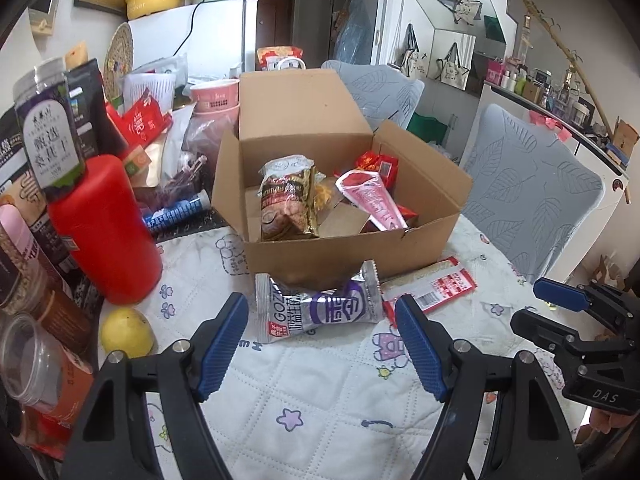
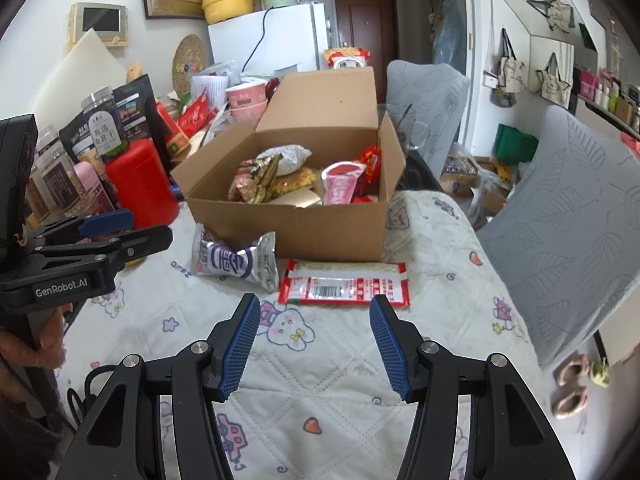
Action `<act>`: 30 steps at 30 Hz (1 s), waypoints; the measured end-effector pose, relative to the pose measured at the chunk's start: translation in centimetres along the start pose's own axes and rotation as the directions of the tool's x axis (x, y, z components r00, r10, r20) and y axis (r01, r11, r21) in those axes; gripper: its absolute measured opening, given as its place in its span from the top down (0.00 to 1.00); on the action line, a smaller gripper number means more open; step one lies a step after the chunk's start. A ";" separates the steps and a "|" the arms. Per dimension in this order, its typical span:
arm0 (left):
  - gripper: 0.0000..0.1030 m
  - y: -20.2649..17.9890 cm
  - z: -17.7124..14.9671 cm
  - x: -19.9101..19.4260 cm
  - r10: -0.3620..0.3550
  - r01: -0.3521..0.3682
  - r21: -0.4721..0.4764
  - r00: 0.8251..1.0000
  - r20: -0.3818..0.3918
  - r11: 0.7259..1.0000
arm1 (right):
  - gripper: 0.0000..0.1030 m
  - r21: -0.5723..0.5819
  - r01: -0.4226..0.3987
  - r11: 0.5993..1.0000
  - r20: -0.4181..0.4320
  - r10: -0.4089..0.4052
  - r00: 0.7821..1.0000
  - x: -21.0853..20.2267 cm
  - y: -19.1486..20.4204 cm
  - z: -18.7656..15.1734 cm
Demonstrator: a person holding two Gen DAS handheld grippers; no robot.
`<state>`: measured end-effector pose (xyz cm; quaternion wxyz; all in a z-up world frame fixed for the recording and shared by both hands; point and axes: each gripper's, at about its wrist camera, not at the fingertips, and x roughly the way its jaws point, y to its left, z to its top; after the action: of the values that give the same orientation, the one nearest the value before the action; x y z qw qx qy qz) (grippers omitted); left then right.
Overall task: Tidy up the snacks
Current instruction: 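Withdraw both open tools from the box back over the table, then grasp the purple-and-silver GOZ pouch with the left tool and lift it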
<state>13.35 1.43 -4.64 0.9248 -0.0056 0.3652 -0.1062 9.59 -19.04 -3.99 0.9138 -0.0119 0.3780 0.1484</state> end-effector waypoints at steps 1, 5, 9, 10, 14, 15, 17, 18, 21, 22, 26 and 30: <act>0.26 0.2 0.0 0.5 0.000 0.000 -0.001 1.000 -0.005 1.000 | 0.44 -0.001 -0.001 1.000 -0.007 0.001 1.000 0.4 -0.1 0.0; 0.26 1.1 -0.1 2.7 -0.012 0.012 -0.010 1.000 -0.026 1.000 | 0.45 0.000 -0.004 1.000 -0.029 0.004 1.000 2.0 -0.4 0.1; 0.26 1.9 -0.2 4.6 -0.025 0.024 -0.009 0.999 -0.035 1.000 | 0.44 0.004 -0.015 1.000 -0.058 0.015 0.998 3.7 -1.0 0.2; 0.26 2.1 -0.2 5.1 -0.029 0.029 0.000 0.999 -0.036 1.000 | 0.44 0.004 -0.014 1.000 -0.064 0.014 0.998 4.0 -1.1 0.2; 0.26 2.4 -0.1 6.8 -0.038 0.039 0.032 0.998 -0.042 0.999 | 0.44 0.005 -0.008 1.000 -0.087 0.008 0.996 5.3 -1.7 0.4; 0.26 2.5 -0.1 7.2 -0.045 0.047 0.033 0.998 -0.043 0.998 | 0.44 0.006 -0.007 1.000 -0.091 0.007 0.996 5.6 -1.8 0.5; 0.26 2.7 0.0 7.9 -0.055 0.057 0.030 0.997 -0.052 0.998 | 0.44 0.005 -0.006 1.000 -0.096 0.007 0.995 5.9 -1.9 0.5; 0.26 2.8 0.0 8.2 -0.063 0.064 0.027 0.996 -0.057 0.998 | 0.44 0.005 -0.006 1.000 -0.100 0.006 0.995 6.1 -2.0 0.6; 0.26 3.4 0.1 9.1 -0.118 0.119 0.000 0.991 -0.067 0.993 | 0.44 0.006 -0.006 1.000 -0.108 0.007 0.994 6.5 -2.1 0.6; 0.26 3.5 0.1 9.2 -0.128 0.128 -0.005 0.989 -0.067 0.992 | 0.44 0.006 -0.006 1.000 -0.112 0.007 0.994 6.6 -2.2 0.6; 0.26 2.6 -0.3 8.8 -0.145 0.148 0.049 0.987 -0.070 0.988 | 0.45 0.011 -0.012 1.000 -0.121 0.013 0.993 7.0 -2.3 0.5; 0.26 0.8 -1.1 7.6 -0.120 0.129 0.132 0.990 -0.073 0.983 | 0.45 0.011 -0.010 1.000 -0.123 0.011 0.992 6.8 -2.3 0.3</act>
<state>18.17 0.76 -10.70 0.9022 0.0380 0.3858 -0.1888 14.97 -19.43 -8.74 0.8880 -0.0142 0.4344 0.1503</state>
